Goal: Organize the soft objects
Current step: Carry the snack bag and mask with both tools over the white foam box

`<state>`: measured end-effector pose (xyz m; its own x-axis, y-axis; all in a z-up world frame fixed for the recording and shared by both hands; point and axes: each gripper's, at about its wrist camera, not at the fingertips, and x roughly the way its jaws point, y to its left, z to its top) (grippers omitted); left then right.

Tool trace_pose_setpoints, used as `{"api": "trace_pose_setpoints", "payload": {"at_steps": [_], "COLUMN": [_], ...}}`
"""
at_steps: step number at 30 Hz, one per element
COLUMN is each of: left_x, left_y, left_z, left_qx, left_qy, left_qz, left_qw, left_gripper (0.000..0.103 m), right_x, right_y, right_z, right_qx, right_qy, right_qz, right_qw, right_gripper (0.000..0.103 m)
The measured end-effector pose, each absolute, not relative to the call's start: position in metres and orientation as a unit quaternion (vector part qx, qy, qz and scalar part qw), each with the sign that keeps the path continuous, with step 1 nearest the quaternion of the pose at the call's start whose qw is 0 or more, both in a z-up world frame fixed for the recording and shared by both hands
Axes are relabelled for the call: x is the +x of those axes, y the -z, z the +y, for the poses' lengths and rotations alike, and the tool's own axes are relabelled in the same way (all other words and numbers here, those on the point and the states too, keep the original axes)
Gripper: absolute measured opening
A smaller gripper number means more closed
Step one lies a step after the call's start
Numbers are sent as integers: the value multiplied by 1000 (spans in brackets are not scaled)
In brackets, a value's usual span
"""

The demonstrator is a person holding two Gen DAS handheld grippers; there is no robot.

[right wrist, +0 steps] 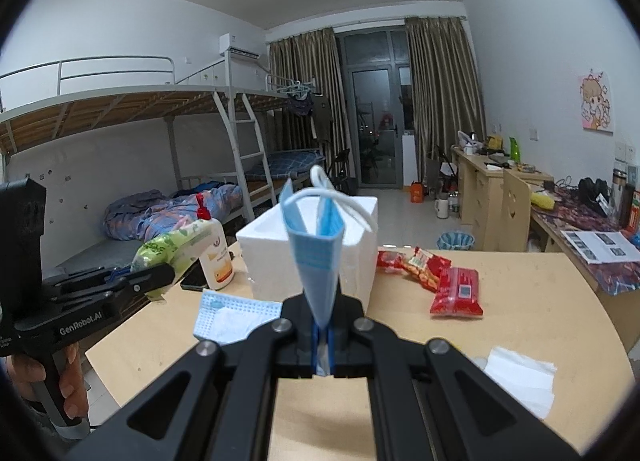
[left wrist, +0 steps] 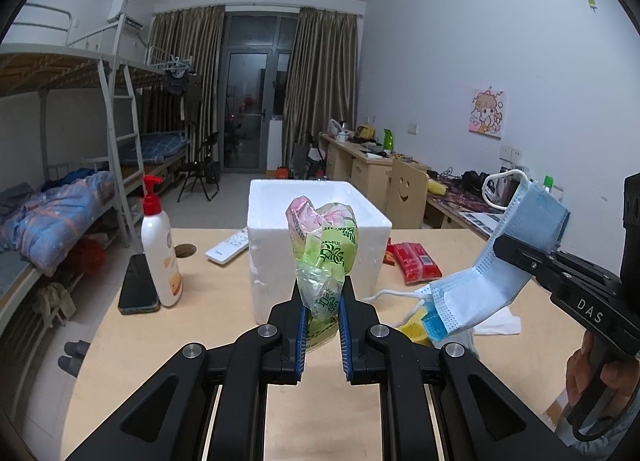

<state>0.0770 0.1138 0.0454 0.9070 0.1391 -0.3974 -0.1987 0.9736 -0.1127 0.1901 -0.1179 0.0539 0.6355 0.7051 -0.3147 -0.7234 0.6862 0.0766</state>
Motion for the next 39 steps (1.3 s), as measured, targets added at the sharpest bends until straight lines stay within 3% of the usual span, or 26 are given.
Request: {"api": "trace_pose_setpoints", "payload": {"at_steps": [24,39], "left_x": [117,166], "left_y": [-96,-97], "left_z": [136,159], "left_qx": [-65,-78], "left_qy": [-120,-117], "left_qz": [192,205], "left_qw": [972,969], "left_gripper": [15,15], "right_x": [218,252], "right_y": [-100,-100], "right_z": [-70,-41], "right_qx": [-54,-65], "right_qy": [-421,-420], "right_qz": [138,148], "right_qw": [895,893], "right_gripper": [5,5]}}
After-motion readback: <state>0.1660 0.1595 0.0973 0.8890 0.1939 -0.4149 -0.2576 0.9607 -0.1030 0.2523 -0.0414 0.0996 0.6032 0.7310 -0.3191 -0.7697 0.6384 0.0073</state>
